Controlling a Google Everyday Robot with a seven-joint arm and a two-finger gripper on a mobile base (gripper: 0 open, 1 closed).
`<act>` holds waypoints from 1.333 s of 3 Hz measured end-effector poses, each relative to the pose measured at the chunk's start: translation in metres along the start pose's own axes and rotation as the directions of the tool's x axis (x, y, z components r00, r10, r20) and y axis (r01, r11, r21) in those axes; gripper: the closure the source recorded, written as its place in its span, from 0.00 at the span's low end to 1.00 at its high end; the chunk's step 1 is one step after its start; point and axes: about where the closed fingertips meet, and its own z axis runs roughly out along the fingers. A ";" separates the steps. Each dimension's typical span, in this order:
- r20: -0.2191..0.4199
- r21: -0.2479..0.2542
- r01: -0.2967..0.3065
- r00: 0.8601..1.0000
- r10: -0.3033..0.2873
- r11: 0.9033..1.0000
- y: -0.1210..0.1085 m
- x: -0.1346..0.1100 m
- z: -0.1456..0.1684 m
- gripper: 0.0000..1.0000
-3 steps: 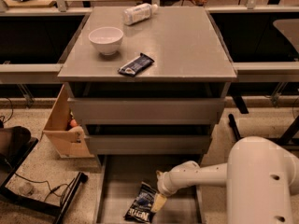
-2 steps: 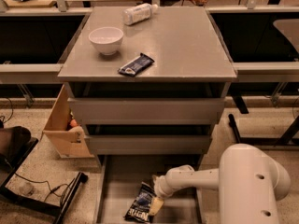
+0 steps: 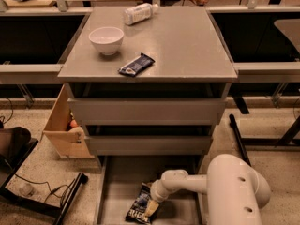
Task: Pick blue chip bag from bottom drawer and place on counter
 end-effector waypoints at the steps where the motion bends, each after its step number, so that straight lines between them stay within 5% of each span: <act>1: 0.000 0.006 -0.002 1.000 0.002 1.000 -0.004 0.002 0.001 0.49; 3: 0.000 0.006 -0.002 1.000 0.002 1.000 -0.004 0.002 0.001 0.96; 4: 0.009 0.035 -0.024 1.000 0.024 0.999 -0.004 0.002 -0.009 1.00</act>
Offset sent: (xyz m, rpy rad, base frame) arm 0.0038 -0.0017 -0.0024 -0.0008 -0.0041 -0.0050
